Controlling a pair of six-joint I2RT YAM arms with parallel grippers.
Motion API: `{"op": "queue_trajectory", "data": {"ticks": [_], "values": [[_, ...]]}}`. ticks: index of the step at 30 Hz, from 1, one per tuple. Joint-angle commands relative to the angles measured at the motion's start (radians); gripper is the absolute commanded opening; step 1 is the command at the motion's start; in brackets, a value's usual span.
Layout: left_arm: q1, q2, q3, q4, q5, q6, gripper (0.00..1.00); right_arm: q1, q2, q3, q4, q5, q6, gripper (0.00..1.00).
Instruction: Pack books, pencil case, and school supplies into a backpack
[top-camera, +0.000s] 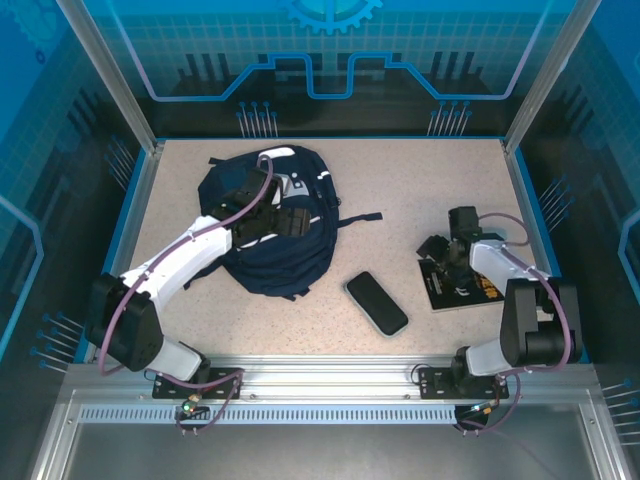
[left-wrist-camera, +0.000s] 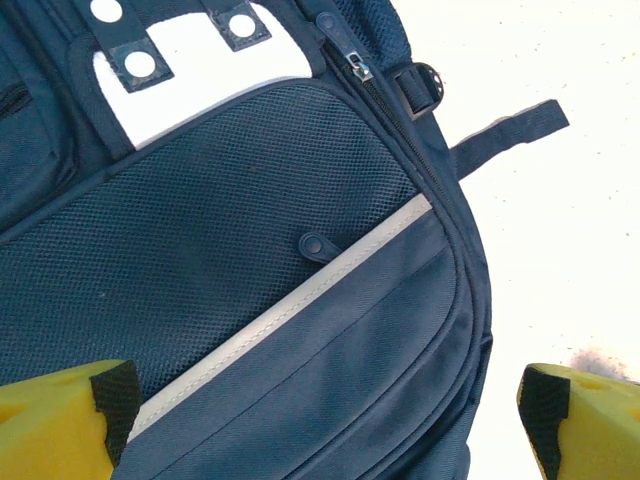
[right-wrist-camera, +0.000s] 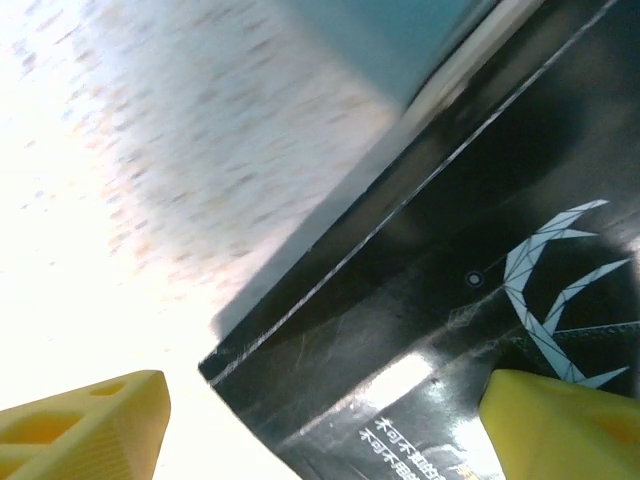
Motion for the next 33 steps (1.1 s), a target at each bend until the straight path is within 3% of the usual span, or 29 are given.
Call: {"op": "queue_trajectory", "data": {"ticks": [1, 6, 10, 18, 21, 24, 27, 33], "values": [[0.006, 0.023, 0.041, 0.009, 0.052, -0.031, 0.99, 0.083, 0.093, -0.01, 0.024, -0.181, 0.059, 0.84], [0.005, 0.046, 0.059, 0.024, 0.115, -0.062, 0.99, 0.187, 0.184, 0.054, 0.068, -0.242, 0.032, 0.82], [-0.002, 0.094, 0.083, 0.058, 0.229, -0.092, 0.99, 0.252, 0.235, 0.15, 0.009, -0.246, -0.051, 0.79], [-0.085, 0.291, 0.244, 0.069, 0.32, -0.118, 0.97, 0.286, 0.079, 0.177, -0.096, -0.129, -0.019, 0.77], [-0.131, 0.383, 0.323, 0.074, 0.347, -0.127, 0.93, 0.298, 0.046, 0.151, -0.11, -0.141, -0.009, 0.72], [-0.165, 0.462, 0.39, 0.063, 0.346, -0.142, 0.88, 0.317, 0.039, 0.098, -0.087, -0.19, 0.003, 0.61], [-0.178, 0.511, 0.429, 0.068, 0.271, -0.229, 0.79, 0.355, 0.07, 0.072, -0.052, -0.232, 0.003, 0.48], [-0.191, 0.575, 0.509, 0.084, 0.3, -0.281, 0.74, 0.373, 0.135, 0.076, -0.053, -0.171, 0.015, 0.43]]}}
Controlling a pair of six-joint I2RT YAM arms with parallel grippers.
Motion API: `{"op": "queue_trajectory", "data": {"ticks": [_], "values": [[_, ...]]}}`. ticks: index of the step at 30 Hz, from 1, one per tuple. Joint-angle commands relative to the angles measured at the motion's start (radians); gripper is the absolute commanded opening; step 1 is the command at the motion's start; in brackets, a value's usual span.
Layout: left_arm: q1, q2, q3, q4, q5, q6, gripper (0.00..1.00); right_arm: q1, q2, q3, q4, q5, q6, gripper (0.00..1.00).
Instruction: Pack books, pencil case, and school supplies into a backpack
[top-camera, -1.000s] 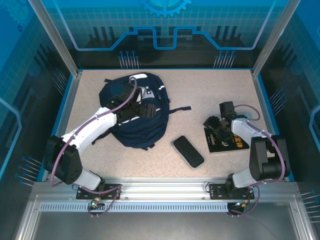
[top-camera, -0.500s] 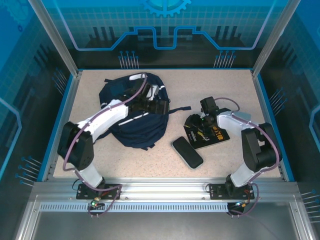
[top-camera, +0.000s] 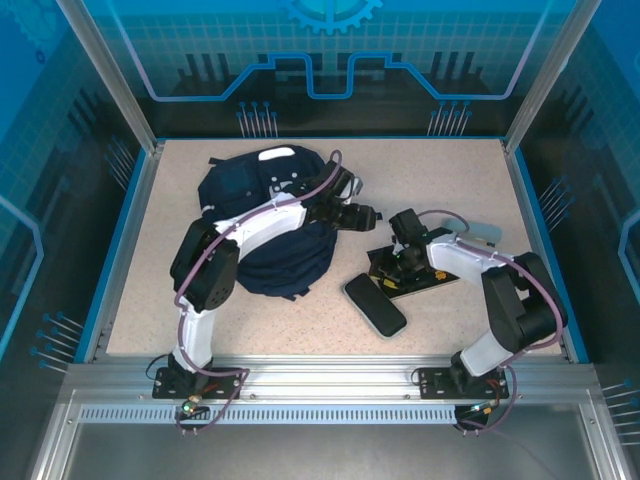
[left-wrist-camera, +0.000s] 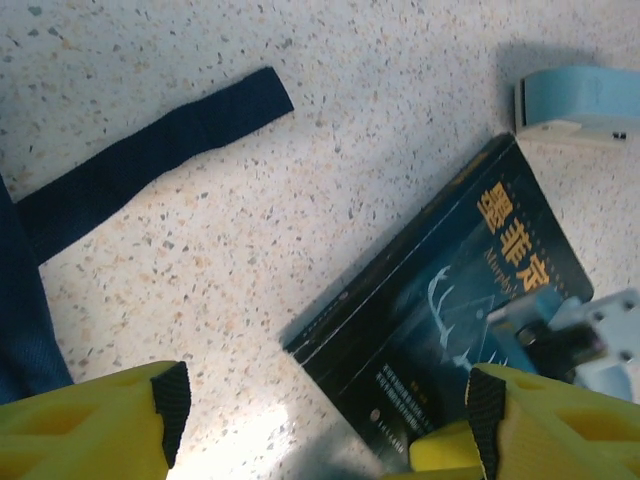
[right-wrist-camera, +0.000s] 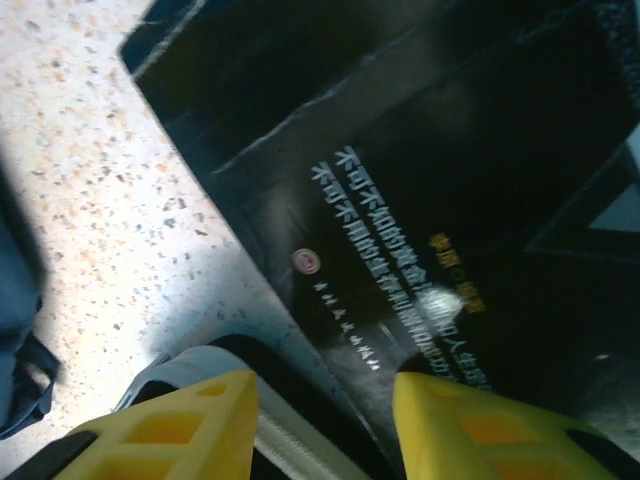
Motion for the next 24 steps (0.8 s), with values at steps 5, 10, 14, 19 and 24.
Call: {"op": "queue_trajectory", "data": {"ticks": [5, 10, 14, 19, 24], "values": [[-0.022, 0.078, 0.079, -0.004, 0.06, -0.037, 0.74, -0.018, 0.011, -0.049, -0.032, 0.058, 0.016, 0.48], [-0.041, 0.133, 0.108, -0.027, 0.112, -0.021, 0.74, -0.05, -0.052, -0.087, -0.084, 0.112, 0.024, 0.53], [-0.062, 0.18, 0.148, -0.063, 0.142, -0.004, 0.73, -0.091, -0.139, -0.118, -0.154, 0.19, 0.03, 0.56], [-0.094, 0.22, 0.19, -0.095, 0.166, 0.017, 0.73, -0.135, -0.279, -0.124, -0.244, 0.307, 0.036, 0.67], [-0.131, 0.271, 0.249, -0.119, 0.156, 0.027, 0.65, -0.252, -0.373, -0.157, -0.264, 0.338, 0.032, 0.75]]}}
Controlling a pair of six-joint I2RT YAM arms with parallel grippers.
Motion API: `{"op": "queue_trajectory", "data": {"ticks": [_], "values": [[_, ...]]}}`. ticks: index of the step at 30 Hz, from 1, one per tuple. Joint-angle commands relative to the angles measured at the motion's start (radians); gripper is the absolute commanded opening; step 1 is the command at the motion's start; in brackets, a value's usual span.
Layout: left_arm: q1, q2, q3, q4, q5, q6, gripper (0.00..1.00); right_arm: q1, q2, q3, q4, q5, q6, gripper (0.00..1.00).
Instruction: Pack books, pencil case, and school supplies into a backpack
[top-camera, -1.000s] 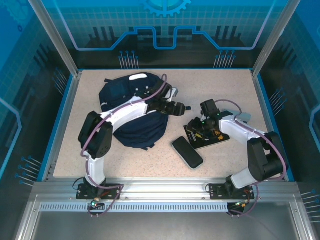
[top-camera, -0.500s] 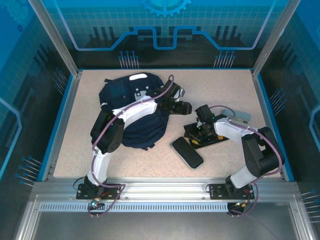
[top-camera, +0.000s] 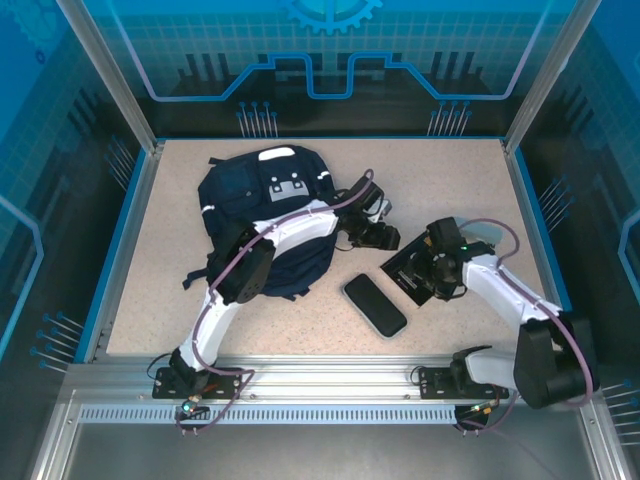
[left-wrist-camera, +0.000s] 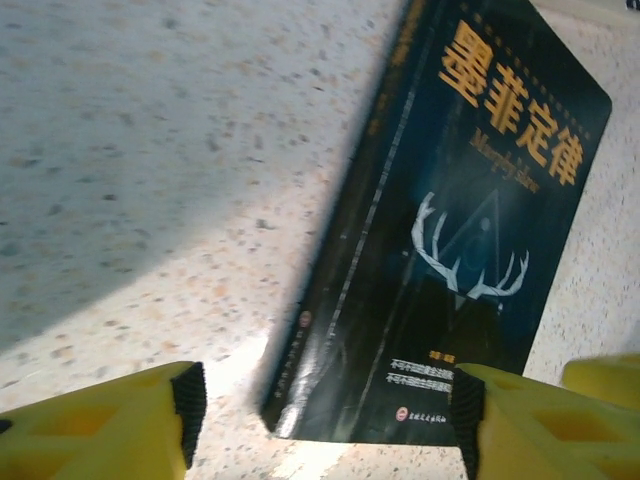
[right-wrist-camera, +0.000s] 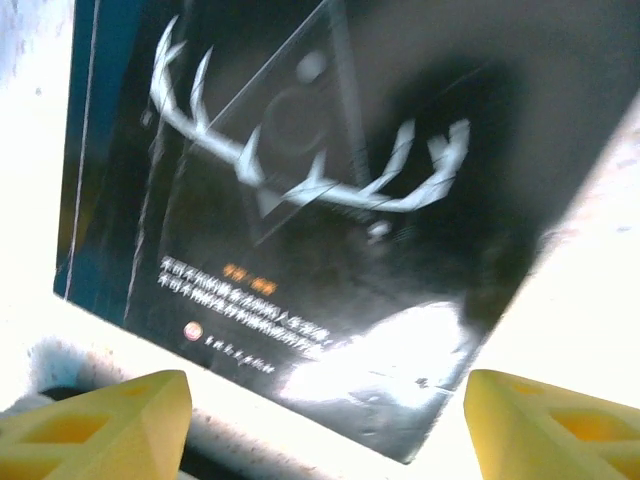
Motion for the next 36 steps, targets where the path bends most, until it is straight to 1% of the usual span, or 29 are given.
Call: {"op": "queue_trajectory", "data": {"ticks": [1, 3, 6, 11, 15, 23, 27, 32, 36], "values": [[-0.029, 0.05, 0.067, -0.051, 0.015, 0.027, 0.63, -0.083, -0.035, -0.035, -0.058, 0.053, -0.01, 0.75], [-0.042, 0.077, 0.098, -0.065, -0.015, 0.035, 0.61, -0.14, -0.034, -0.049, -0.032, 0.013, -0.033, 0.75], [-0.055, 0.112, 0.138, -0.076, -0.044, 0.045, 0.59, -0.194, -0.013, -0.06, 0.012, -0.052, -0.06, 0.74], [-0.074, 0.171, 0.206, -0.104, -0.064, 0.086, 0.55, -0.241, 0.051, -0.067, 0.077, -0.111, -0.08, 0.71], [-0.098, 0.205, 0.248, -0.132, -0.089, 0.132, 0.53, -0.274, 0.102, -0.069, 0.122, -0.144, -0.082, 0.65], [-0.11, 0.248, 0.274, -0.181, -0.132, 0.156, 0.44, -0.28, 0.141, -0.058, 0.144, -0.155, -0.088, 0.59], [-0.112, 0.284, 0.313, -0.259, -0.13, 0.183, 0.41, -0.281, 0.158, -0.038, 0.132, -0.162, -0.099, 0.57], [-0.122, 0.305, 0.317, -0.33, -0.154, 0.237, 0.38, -0.284, 0.16, 0.004, 0.109, -0.209, -0.132, 0.54], [-0.129, 0.319, 0.317, -0.348, -0.174, 0.252, 0.35, -0.284, 0.138, 0.029, 0.092, -0.258, -0.137, 0.51]]}}
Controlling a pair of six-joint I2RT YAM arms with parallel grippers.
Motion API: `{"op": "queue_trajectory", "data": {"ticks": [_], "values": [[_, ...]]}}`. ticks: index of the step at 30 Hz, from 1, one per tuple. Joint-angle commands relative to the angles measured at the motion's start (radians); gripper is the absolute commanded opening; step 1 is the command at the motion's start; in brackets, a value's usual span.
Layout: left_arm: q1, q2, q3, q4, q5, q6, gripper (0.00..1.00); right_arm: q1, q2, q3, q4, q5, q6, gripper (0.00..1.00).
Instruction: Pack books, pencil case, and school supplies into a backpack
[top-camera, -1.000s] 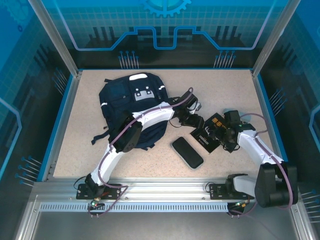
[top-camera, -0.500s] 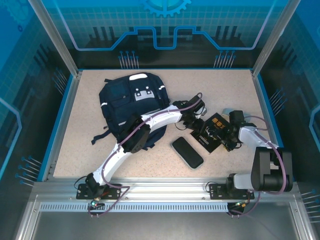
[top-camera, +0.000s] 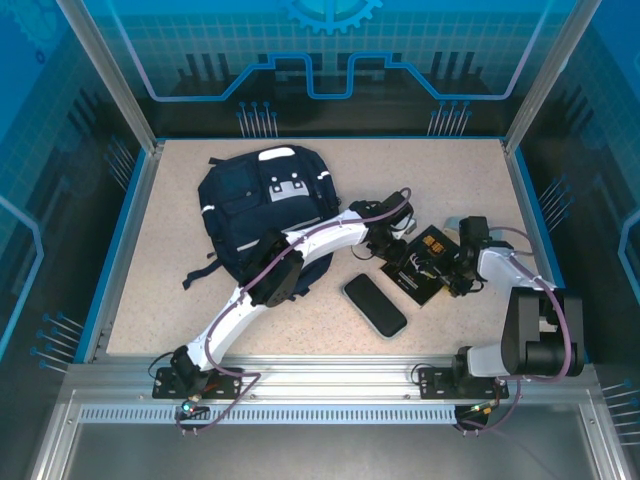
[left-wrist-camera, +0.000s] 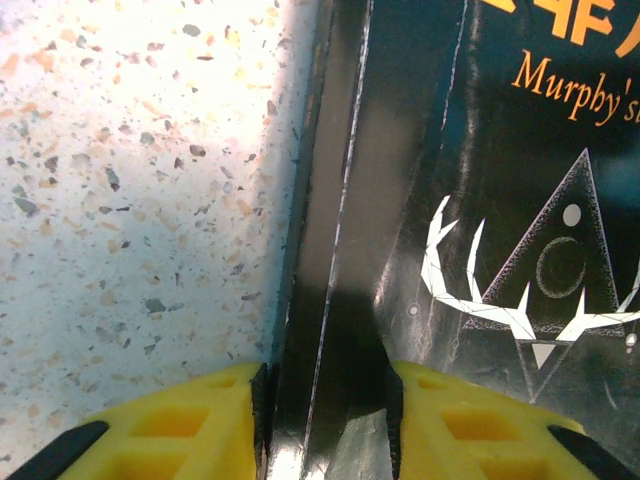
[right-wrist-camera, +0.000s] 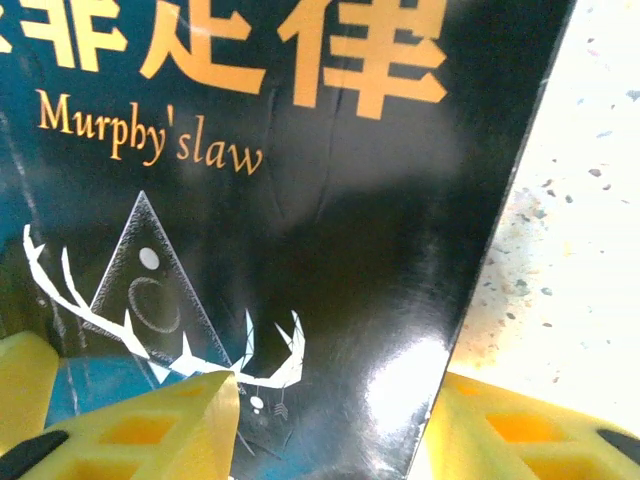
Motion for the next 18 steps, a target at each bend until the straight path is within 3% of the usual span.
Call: {"op": "queue_trajectory", "data": {"ticks": [1, 10, 18], "values": [[-0.03, 0.079, -0.009, -0.134, -0.026, 0.045, 0.35, -0.009, -0.028, 0.049, -0.026, -0.085, -0.022, 0.5], [-0.033, 0.086, -0.008, -0.129, -0.037, 0.04, 0.32, -0.008, -0.089, 0.064, -0.057, -0.122, -0.012, 0.42], [-0.033, 0.048, -0.007, -0.128, -0.029, 0.026, 0.31, -0.009, -0.089, 0.026, -0.05, -0.104, 0.002, 0.17]]}}
